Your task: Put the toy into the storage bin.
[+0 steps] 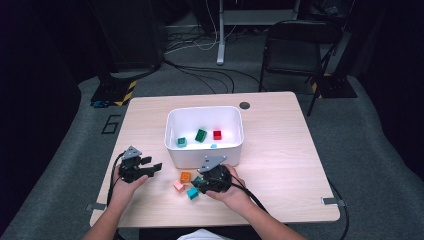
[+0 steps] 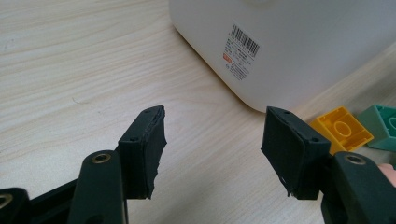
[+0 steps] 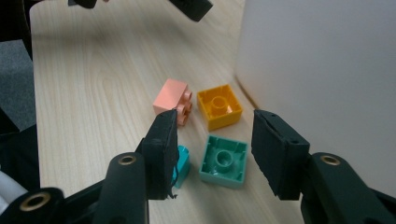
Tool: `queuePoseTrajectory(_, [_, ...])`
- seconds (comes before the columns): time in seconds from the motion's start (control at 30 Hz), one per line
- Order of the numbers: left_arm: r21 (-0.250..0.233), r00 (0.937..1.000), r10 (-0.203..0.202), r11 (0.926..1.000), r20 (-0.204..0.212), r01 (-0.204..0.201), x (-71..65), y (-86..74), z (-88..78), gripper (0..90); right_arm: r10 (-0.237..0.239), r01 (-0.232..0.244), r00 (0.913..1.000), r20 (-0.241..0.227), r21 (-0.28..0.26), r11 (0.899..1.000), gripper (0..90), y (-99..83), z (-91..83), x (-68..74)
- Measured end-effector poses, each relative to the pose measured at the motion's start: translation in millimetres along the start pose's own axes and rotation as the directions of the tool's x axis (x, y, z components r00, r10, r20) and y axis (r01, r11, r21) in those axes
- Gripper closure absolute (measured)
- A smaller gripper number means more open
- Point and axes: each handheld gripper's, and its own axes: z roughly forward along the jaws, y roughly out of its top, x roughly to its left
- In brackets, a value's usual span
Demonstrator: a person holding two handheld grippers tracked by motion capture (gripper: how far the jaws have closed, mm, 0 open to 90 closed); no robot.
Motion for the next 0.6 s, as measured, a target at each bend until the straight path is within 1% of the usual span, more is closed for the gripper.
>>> queuePoseTrajectory(0.03, [0.0,1.0,0.0,1.0,0.0,0.0,0.0,-0.1,0.1,38.8,0.011,-0.011,0.9999,-0.004,0.004,1.0,50.6,-1.4,2.5,1.5])
queuePoseTrajectory(0.07, [0.0,1.0,0.002,1.0,0.002,-0.002,0.1,-0.1,0.3,38.8,0.0,0.0,1.0,-0.01,0.009,1.0,50.6,-2.8,4.7,1.7])
queuePoseTrajectory(0.1, [0.005,1.0,0.007,1.0,0.002,-0.007,0.5,-0.2,0.0,38.8,0.003,-0.003,0.9999,-0.011,0.013,1.0,50.6,-4.2,7.1,2.8])
queuePoseTrajectory(0.17, [-0.002,1.0,-0.001,1.0,0.001,0.001,0.0,-0.4,0.4,38.8,0.004,-0.004,0.9998,-0.018,0.021,1.0,50.5,-7.0,10.4,4.6])
queuePoseTrajectory(0.27, [-0.001,1.0,0.001,1.0,0.002,-0.001,0.1,-0.4,-0.1,38.8,0.009,-0.008,0.9997,-0.022,0.016,1.0,50.4,-10.5,12.8,6.8])
queuePoseTrajectory(0.3, [0.004,1.0,0.008,1.0,0.002,-0.008,0.6,-0.4,-0.6,38.8,0.016,-0.015,0.9996,-0.024,0.014,1.0,50.4,-11.5,13.1,7.5])
queuePoseTrajectory(0.33, [0.003,1.0,0.005,1.0,0.001,-0.005,0.6,-0.5,-0.6,38.8,0.019,-0.019,0.9995,-0.026,0.012,1.0,50.4,-12.4,13.8,8.2])
queuePoseTrajectory(0.4, [-0.002,1.0,-0.004,1.0,-0.001,0.004,0.4,-0.9,-0.4,38.8,0.019,-0.019,0.9993,-0.031,0.019,1.0,50.3,-14.0,15.8,9.8])
queuePoseTrajectory(0.47, [0.003,1.0,0.003,1.0,-0.001,-0.003,1.3,-1.0,-1.1,38.8,0.017,-0.015,0.9988,-0.047,0.031,0.999,50.4,-15.3,18.3,11.8])
queuePoseTrajectory(0.5, [-0.004,1.0,-0.006,1.0,-0.003,0.006,0.9,-1.2,-0.8,38.8,0.021,-0.019,0.9986,-0.049,0.039,0.999,50.4,-16.0,19.2,13.5])
queuePoseTrajectory(0.53, [-0.004,1.0,-0.008,1.0,-0.003,0.008,1.0,-1.3,-0.9,38.8,0.016,-0.014,0.9984,-0.054,0.041,0.999,50.4,-16.8,20.2,14.1])
queuePoseTrajectory(0.6, [-0.003,0.9999,-0.01,0.9999,-0.003,0.01,1.2,-1.5,-1.2,38.8,0.024,-0.021,0.9978,-0.062,0.055,0.998,50.4,-18.4,21.8,17.1])
